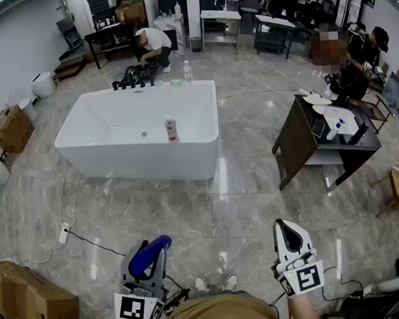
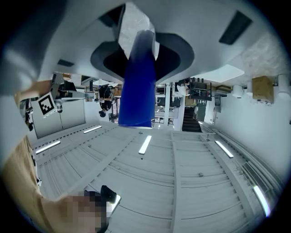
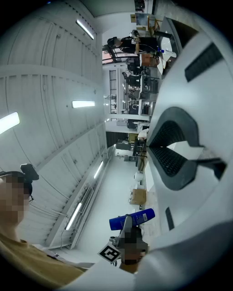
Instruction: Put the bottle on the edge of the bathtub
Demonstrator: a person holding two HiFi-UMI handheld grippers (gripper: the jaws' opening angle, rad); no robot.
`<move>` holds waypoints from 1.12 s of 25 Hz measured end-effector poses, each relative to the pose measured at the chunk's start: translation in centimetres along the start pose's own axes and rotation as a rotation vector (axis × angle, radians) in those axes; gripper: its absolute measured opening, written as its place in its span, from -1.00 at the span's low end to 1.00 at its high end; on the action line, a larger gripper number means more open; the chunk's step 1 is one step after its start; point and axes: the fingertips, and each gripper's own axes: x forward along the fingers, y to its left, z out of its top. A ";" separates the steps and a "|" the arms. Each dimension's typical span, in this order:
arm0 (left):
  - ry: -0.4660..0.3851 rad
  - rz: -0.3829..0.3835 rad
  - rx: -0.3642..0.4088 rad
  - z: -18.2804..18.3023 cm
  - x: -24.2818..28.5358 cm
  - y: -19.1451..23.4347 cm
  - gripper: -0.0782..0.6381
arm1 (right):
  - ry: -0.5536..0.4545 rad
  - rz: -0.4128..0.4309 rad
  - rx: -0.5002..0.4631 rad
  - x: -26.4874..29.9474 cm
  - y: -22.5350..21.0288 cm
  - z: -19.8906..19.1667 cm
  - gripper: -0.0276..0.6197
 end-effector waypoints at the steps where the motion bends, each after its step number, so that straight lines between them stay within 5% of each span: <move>1: 0.000 0.000 -0.001 -0.1 0.0 0.0 -0.34 | 0.000 0.000 -0.002 0.0 0.0 0.0 -0.90; 11: -0.015 0.008 0.007 0.4 0.5 -1.0 -0.34 | -0.020 0.010 -0.004 -0.3 -1.0 0.2 -0.90; 17: -0.019 0.024 0.022 0.8 0.8 -1.5 -0.34 | -0.069 0.021 0.080 -0.3 -2.2 0.7 -0.90; 28: -0.036 0.082 0.039 0.6 3.2 -4.5 -0.34 | -0.064 0.080 0.051 0.6 -5.6 -1.0 -0.90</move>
